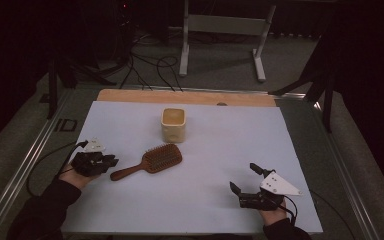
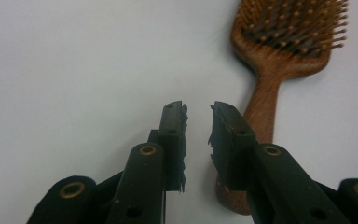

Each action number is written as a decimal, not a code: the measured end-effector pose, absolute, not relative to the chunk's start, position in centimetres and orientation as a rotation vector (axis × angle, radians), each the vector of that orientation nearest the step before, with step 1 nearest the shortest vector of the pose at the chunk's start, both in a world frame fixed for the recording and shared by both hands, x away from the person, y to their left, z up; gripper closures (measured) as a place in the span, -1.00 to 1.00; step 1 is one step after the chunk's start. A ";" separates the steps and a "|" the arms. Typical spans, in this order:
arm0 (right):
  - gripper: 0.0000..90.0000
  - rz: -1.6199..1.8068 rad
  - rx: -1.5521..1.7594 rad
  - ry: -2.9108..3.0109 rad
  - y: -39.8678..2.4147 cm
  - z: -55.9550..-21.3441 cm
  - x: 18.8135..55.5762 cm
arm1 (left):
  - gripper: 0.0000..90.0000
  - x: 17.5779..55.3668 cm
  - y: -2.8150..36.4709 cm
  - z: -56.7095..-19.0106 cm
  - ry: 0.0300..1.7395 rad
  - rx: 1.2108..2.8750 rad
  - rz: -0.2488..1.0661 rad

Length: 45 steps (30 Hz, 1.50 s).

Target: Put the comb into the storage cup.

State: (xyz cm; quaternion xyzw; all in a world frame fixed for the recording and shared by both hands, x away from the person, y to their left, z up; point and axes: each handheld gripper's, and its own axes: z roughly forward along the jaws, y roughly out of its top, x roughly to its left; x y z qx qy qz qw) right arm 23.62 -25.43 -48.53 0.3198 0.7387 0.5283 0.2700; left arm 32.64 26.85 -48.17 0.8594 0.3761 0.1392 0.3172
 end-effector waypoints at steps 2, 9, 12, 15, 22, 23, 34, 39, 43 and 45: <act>-0.83 1.424 0.860 1.990 -25.4 -48.5 23.6 | 0.75 32.7 26.9 -48.3 0.995 2.276 0.358; -0.83 1.426 0.864 1.993 -25.4 -48.6 23.6 | 0.99 32.9 26.6 -48.6 0.988 2.327 0.335; -0.83 1.428 0.863 1.993 -25.4 -48.6 23.6 | 1.00 33.0 26.5 -48.8 0.987 2.336 0.345; -0.83 1.428 0.866 1.994 -25.4 -48.6 23.7 | 1.00 33.1 26.6 -49.0 0.986 2.342 0.326; -0.83 1.429 0.865 1.994 -25.5 -48.6 23.7 | 1.00 33.1 26.0 -49.1 0.983 2.382 0.288; -0.83 1.430 0.863 1.994 -25.5 -48.6 23.7 | 1.00 33.1 26.0 -49.1 0.983 2.382 0.288; -0.83 1.426 0.860 1.992 -25.5 -48.5 23.6 | 1.00 33.2 25.2 -49.4 0.981 2.425 0.284; -0.83 1.427 0.857 1.990 -25.5 -48.5 23.6 | 1.00 33.2 24.9 -49.5 0.971 2.445 0.273; -0.83 1.424 0.859 1.991 -25.5 -48.5 23.6 | 1.00 32.9 24.7 -49.5 0.962 2.452 0.256; -0.83 1.426 0.858 1.990 -25.5 -48.5 23.6 | 1.00 32.8 24.6 -49.4 0.958 2.460 0.245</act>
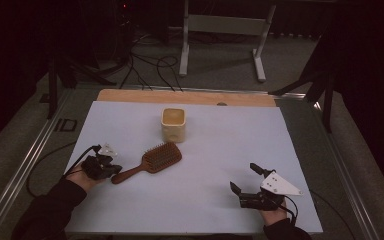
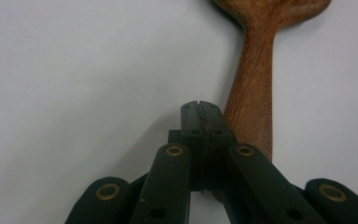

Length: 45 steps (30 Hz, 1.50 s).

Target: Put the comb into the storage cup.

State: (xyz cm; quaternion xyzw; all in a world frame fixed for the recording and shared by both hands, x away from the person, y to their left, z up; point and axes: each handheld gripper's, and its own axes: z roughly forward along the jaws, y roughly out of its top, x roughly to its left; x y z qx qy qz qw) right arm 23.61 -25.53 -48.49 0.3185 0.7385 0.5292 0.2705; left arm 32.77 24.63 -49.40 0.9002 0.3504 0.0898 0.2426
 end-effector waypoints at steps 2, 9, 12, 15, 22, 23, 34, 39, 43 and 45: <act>-0.83 1.423 0.858 1.991 -25.5 -48.5 23.6 | 1.00 32.6 24.5 -49.3 0.956 2.464 0.241; -0.83 1.425 0.859 1.991 -25.5 -48.5 23.6 | 1.00 32.1 24.5 -48.9 0.952 2.457 0.227; -0.83 1.423 0.860 1.991 -25.5 -48.5 23.6 | 1.00 31.8 24.5 -48.7 0.948 2.462 0.224; -0.83 1.422 0.861 1.992 -25.5 -48.5 23.6 | 1.00 31.7 24.5 -48.7 0.941 2.465 0.223; -0.83 1.421 0.861 1.992 -25.5 -48.5 23.6 | 1.00 31.7 24.4 -48.7 0.941 2.476 0.239; -0.83 1.421 0.861 1.992 -25.5 -48.5 23.6 | 1.00 31.7 24.4 -48.7 0.941 2.482 0.243; -0.83 1.426 0.868 1.990 -25.6 -48.5 23.6 | 1.00 31.7 24.1 -49.0 0.938 2.500 0.229; -0.83 1.422 0.864 1.987 -25.6 -48.4 23.5 | 1.00 31.3 23.4 -49.5 0.916 2.530 0.195; -0.83 1.423 0.860 1.987 -25.7 -48.4 23.6 | 1.00 30.9 22.9 -49.5 0.898 2.537 0.173; -0.83 1.422 0.862 1.989 -25.6 -48.4 23.6 | 1.00 30.6 22.5 -49.4 0.883 2.540 0.171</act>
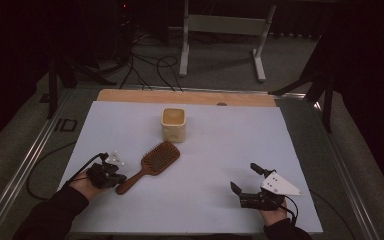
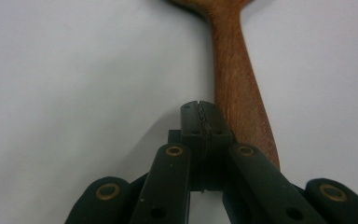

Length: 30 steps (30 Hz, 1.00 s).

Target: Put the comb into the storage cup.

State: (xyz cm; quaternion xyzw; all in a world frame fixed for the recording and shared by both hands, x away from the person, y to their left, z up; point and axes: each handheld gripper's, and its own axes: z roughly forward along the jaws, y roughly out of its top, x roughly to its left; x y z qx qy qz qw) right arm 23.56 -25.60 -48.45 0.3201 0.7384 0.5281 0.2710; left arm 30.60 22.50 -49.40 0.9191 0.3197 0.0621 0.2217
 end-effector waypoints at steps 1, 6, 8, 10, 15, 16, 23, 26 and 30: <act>-0.83 1.422 0.862 1.990 -25.6 -48.5 23.6 | 1.00 30.6 22.5 -49.4 0.883 2.540 0.171; -0.83 1.423 0.862 1.989 -25.6 -48.4 23.5 | 1.00 29.9 21.4 -49.5 0.844 2.566 0.142; -0.83 1.421 0.860 1.989 -25.6 -48.5 23.6 | 1.00 29.7 21.0 -49.6 0.832 2.565 0.125; -0.83 1.425 0.861 1.988 -25.6 -48.5 23.6 | 1.00 29.4 20.7 -49.6 0.820 2.571 0.118; -0.83 1.422 0.864 1.991 -25.6 -48.5 23.5 | 1.00 29.2 20.3 -49.5 0.805 2.579 0.100; -0.83 1.422 0.864 1.991 -25.6 -48.5 23.5 | 1.00 29.2 20.3 -49.5 0.807 2.578 0.100; -0.83 1.424 0.865 1.989 -25.6 -48.5 23.6 | 1.00 29.4 20.7 -49.4 0.848 2.574 0.099; -0.83 1.425 0.865 1.990 -25.6 -48.5 23.6 | 1.00 29.4 21.0 -49.1 0.867 2.569 0.104; -0.83 1.425 0.866 1.990 -25.6 -48.5 23.6 | 1.00 29.4 21.1 -48.5 0.920 2.555 0.109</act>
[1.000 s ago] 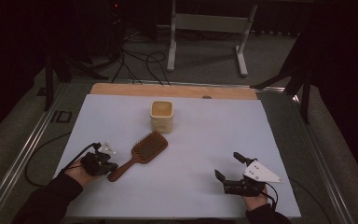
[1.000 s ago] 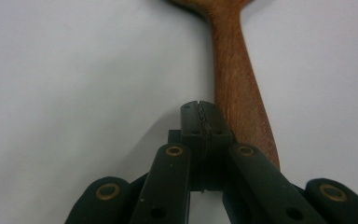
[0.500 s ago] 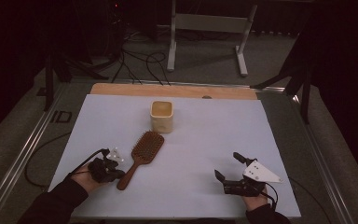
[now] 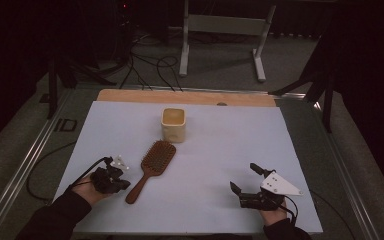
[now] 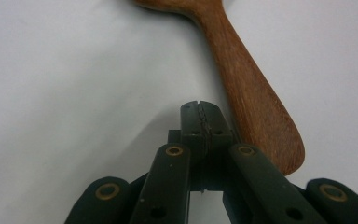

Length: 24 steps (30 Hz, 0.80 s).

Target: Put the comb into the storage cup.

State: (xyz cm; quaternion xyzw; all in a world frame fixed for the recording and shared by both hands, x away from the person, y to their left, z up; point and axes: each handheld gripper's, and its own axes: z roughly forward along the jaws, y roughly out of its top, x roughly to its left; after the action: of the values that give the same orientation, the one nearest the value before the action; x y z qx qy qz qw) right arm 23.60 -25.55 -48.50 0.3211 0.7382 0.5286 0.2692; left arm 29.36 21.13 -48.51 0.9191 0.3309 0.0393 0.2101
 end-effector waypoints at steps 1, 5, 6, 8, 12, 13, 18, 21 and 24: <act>-0.83 1.425 0.868 1.990 -25.6 -48.5 23.6 | 1.00 29.4 21.1 -48.3 0.934 2.552 0.108; -0.83 1.422 0.868 1.992 -25.5 -48.5 23.6 | 1.00 29.5 21.2 -47.9 0.980 2.531 0.098; -0.83 1.424 0.869 1.994 -25.5 -48.5 23.6 | 1.00 29.5 21.1 -47.7 1.006 2.526 0.100; -0.83 1.423 0.870 1.993 -25.5 -48.5 23.6 | 1.00 29.6 21.0 -47.6 1.018 2.519 0.094; -0.83 1.428 0.872 1.992 -25.5 -48.5 23.6 | 0.92 29.8 20.7 -47.2 1.059 2.486 0.074; -0.83 1.429 0.872 1.992 -25.5 -48.5 23.6 | 0.89 29.8 20.7 -47.2 1.059 2.486 0.074; -0.83 1.429 0.871 1.992 -25.5 -48.5 23.6 | 0.74 29.8 20.1 -46.8 1.076 2.492 0.081; -0.83 1.428 0.871 1.994 -25.5 -48.6 23.7 | 0.61 29.9 19.5 -46.6 1.078 2.505 0.076; -0.83 1.429 0.873 1.994 -25.5 -48.6 23.6 | 0.42 30.0 19.3 -46.5 1.084 2.518 0.079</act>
State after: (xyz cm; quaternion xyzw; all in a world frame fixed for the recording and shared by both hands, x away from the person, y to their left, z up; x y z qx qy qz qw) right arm 23.64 -25.47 -48.56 0.3231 0.7382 0.5293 0.2657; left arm 30.04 19.27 -46.47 0.8999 0.3874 0.0283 0.1982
